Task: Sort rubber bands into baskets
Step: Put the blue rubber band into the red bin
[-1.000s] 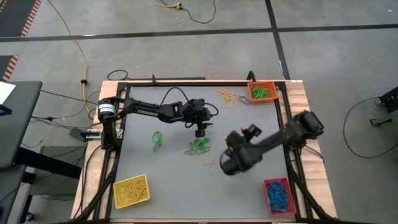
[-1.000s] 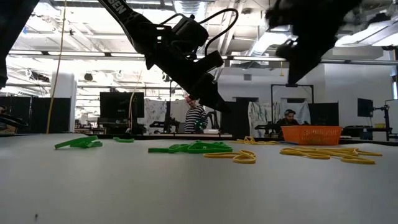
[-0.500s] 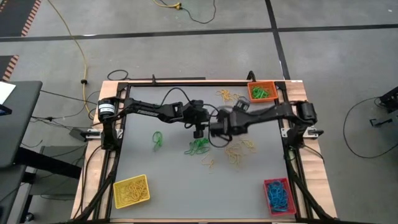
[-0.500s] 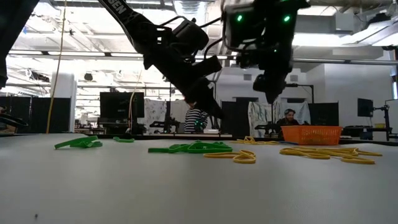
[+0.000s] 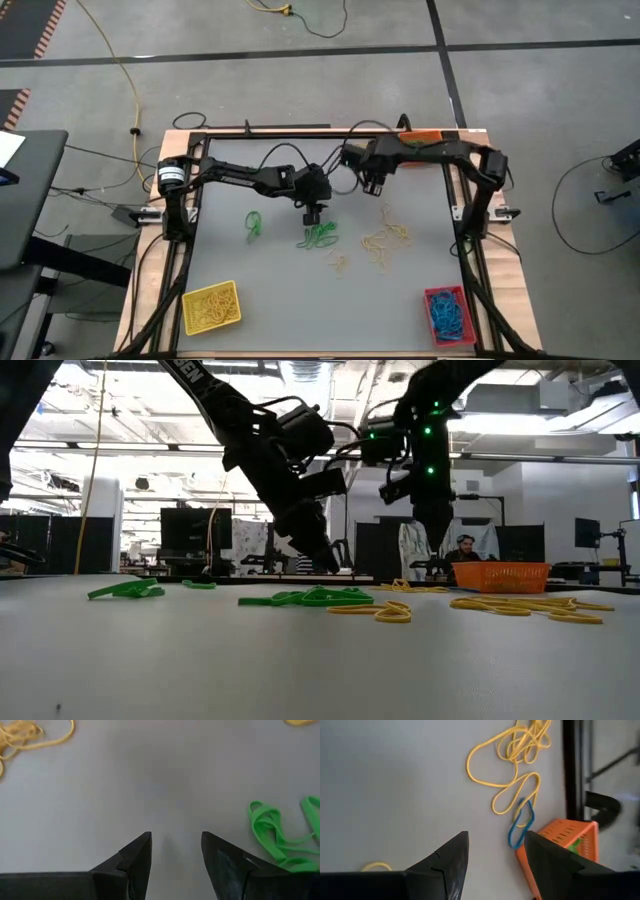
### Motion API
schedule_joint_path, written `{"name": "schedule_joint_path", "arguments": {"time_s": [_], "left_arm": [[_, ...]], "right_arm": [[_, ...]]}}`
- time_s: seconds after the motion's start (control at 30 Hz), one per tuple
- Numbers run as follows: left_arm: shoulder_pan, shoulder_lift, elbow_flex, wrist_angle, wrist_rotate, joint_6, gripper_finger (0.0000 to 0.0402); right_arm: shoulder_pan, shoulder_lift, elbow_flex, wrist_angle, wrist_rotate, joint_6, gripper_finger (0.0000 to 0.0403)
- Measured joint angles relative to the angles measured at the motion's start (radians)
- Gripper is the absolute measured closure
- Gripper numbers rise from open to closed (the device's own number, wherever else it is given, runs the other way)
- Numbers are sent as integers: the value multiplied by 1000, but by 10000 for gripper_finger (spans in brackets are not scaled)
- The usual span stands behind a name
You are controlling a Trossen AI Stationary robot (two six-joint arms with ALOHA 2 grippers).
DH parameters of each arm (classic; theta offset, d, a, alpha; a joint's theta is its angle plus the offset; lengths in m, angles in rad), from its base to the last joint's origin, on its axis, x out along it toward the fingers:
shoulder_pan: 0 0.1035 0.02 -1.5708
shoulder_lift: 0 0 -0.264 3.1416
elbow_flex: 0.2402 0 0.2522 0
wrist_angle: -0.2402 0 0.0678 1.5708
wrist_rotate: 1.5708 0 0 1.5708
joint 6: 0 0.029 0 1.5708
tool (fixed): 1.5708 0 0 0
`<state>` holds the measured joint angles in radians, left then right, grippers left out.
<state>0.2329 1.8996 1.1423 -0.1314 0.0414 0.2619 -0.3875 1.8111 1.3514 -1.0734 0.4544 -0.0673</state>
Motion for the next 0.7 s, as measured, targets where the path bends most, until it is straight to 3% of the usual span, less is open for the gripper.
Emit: {"name": "schedule_joint_path", "arguments": {"time_s": [0.4, 0.57, 0.7], "left_arm": [[-2, 0, 0, -8, 2, -8, 239], [-2, 0, 0, -7, 3, -21, 239], [-1, 0, 0, -7, 3, -30, 239]], "right_arm": [[-327, 0, 0, 51, -336, -335, 180], [-402, 11, 1, 102, -434, -410, 180], [-417, 24, 0, 142, -452, -464, 185]]}}
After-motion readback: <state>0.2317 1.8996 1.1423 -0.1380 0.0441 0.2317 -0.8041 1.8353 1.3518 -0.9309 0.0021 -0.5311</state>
